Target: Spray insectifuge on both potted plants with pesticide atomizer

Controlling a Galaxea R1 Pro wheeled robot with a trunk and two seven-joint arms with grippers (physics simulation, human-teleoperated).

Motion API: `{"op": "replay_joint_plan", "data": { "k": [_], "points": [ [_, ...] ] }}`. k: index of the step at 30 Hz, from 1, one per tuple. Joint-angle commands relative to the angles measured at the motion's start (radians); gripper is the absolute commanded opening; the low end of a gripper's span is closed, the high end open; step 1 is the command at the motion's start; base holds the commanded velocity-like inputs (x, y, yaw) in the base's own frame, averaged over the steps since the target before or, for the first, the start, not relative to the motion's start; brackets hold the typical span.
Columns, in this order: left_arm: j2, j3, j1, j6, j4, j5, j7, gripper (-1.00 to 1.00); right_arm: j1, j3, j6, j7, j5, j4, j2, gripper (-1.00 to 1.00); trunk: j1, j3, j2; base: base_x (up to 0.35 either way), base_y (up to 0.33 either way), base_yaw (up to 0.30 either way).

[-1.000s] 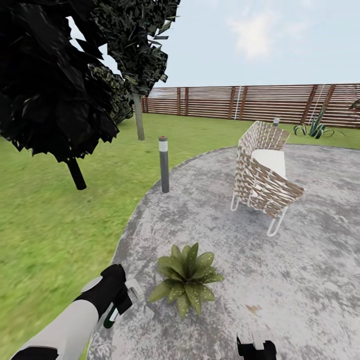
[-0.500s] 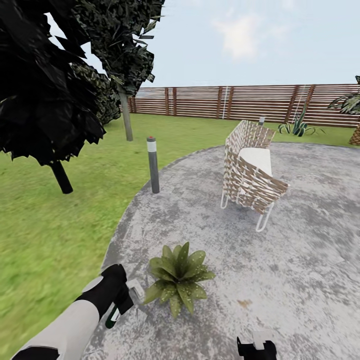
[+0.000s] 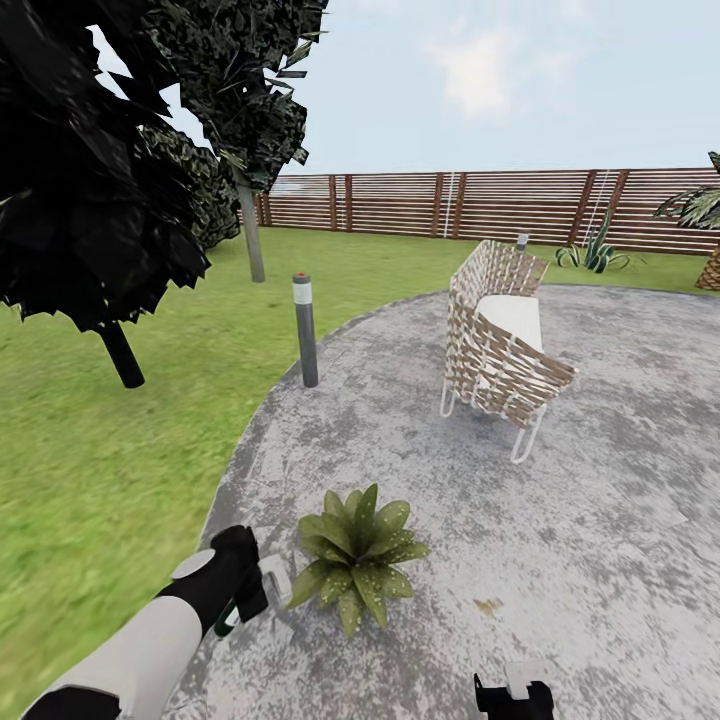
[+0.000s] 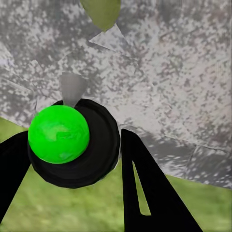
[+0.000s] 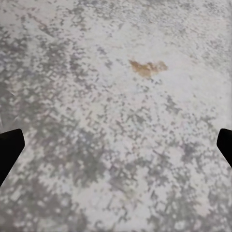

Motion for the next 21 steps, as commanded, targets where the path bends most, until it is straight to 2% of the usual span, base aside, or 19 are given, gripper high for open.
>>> {"op": "replay_joint_plan", "data": {
  "k": [1, 4, 11, 16, 21],
  "points": [
    [-0.001, -0.002, -0.004, 0.005, -0.002, -0.006, -0.008, -1.0, -0.001, 0.009, -0.002, -0.005, -0.005, 0.001, 0.0, 1.0, 0.0, -0.001, 0.0, 0.0, 0.0, 0.0],
    [0.007, -0.001, -0.009, 0.013, 0.0, -0.006, -0.021, -1.0, -0.001, 0.009, -0.002, -0.005, -0.004, 0.001, 0.0, 1.0, 0.0, -0.001, 0.0, 0.0, 0.0, 0.0],
    [0.039, -0.003, 0.0, 0.007, 0.0, -0.008, -0.112, -1.0, -0.001, 0.009, -0.002, -0.003, -0.003, 0.001, -0.004, 1.0, 0.0, -0.001, 0.0, 0.0, 0.0, 0.0],
    [0.042, -0.003, 0.004, 0.016, -0.002, -0.009, -0.112, -1.0, -0.001, 0.009, -0.003, -0.004, -0.004, -0.001, -0.005, 1.0, 0.0, -0.001, 0.0, 0.014, 0.014, 0.0],
    [0.04, -0.006, 0.004, 0.017, -0.002, -0.008, -0.11, -1.0, -0.001, 0.009, -0.003, -0.005, -0.005, 0.0, -0.005, 1.0, 0.0, -0.001, 0.0, 0.1, 0.206, -0.188]
  ]
}}
